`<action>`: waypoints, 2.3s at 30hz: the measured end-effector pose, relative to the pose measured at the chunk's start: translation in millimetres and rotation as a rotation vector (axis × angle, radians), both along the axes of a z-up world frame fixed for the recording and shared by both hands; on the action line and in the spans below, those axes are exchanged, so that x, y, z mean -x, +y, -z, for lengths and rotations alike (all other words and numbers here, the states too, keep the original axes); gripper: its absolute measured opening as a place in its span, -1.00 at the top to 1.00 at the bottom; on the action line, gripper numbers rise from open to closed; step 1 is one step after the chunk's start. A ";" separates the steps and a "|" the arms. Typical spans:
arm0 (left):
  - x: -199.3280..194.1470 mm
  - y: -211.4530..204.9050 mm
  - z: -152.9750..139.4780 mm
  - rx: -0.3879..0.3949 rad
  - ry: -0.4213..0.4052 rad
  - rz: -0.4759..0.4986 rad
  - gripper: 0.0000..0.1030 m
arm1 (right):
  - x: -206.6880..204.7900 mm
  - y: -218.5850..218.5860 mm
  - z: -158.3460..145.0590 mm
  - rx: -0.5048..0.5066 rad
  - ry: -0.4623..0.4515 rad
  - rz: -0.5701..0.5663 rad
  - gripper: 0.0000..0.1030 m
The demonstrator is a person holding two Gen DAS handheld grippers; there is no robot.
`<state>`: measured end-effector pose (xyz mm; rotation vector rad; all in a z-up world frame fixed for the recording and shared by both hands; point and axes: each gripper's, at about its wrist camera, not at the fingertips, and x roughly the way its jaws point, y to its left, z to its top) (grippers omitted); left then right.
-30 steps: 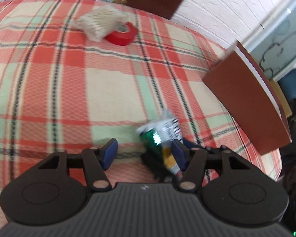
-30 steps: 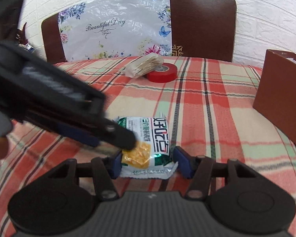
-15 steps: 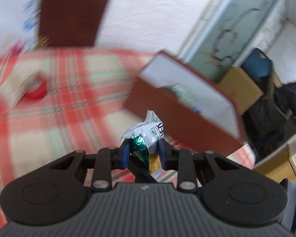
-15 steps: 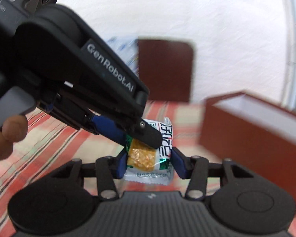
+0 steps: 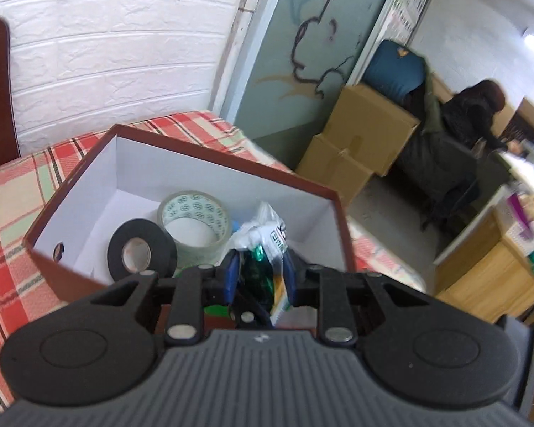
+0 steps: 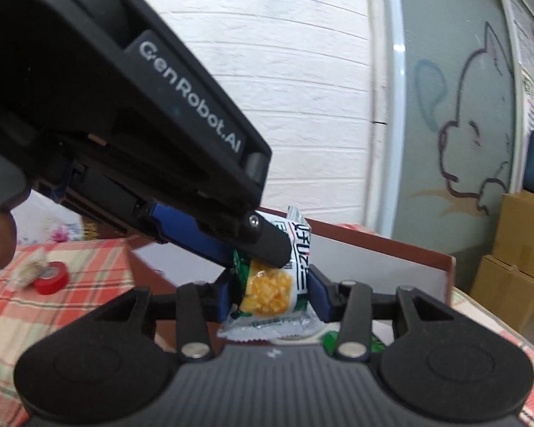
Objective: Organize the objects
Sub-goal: 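Carry the snack packet into the brown box and open the left tool, then withdraw the left tool and move the right tool toward the cotton swabs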
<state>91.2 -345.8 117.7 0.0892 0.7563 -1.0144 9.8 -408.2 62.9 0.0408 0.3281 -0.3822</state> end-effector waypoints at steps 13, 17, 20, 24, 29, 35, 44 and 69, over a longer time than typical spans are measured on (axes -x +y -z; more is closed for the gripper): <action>9.2 19.8 -1.8 -0.202 -0.279 -0.185 0.41 | 31.3 -7.3 10.9 -0.068 -0.038 0.055 -0.38; 19.4 44.0 -4.4 -0.227 -0.360 -0.233 0.32 | 46.0 2.4 7.4 -0.096 -0.068 0.051 -0.38; 23.8 64.5 -5.1 -0.236 -0.383 -0.265 0.32 | 52.0 14.8 3.4 -0.104 -0.075 0.039 -0.38; 26.6 91.2 -4.8 -0.245 -0.405 -0.311 0.32 | 52.3 29.1 -1.1 -0.113 -0.071 0.015 -0.38; 23.8 124.1 -0.8 -0.249 -0.394 -0.369 0.32 | 48.5 48.4 -5.0 -0.110 -0.062 -0.029 -0.39; 18.6 161.7 9.2 -0.259 -0.378 -0.438 0.32 | 40.4 80.9 -7.9 -0.083 -0.039 -0.092 -0.41; 3.6 217.0 29.7 -0.277 -0.340 -0.543 0.28 | 23.4 133.1 -3.2 -0.026 0.023 -0.200 -0.43; -81.7 384.5 96.1 -0.401 -0.239 -0.836 0.22 | -78.3 238.7 26.9 -0.109 0.261 -0.466 -0.44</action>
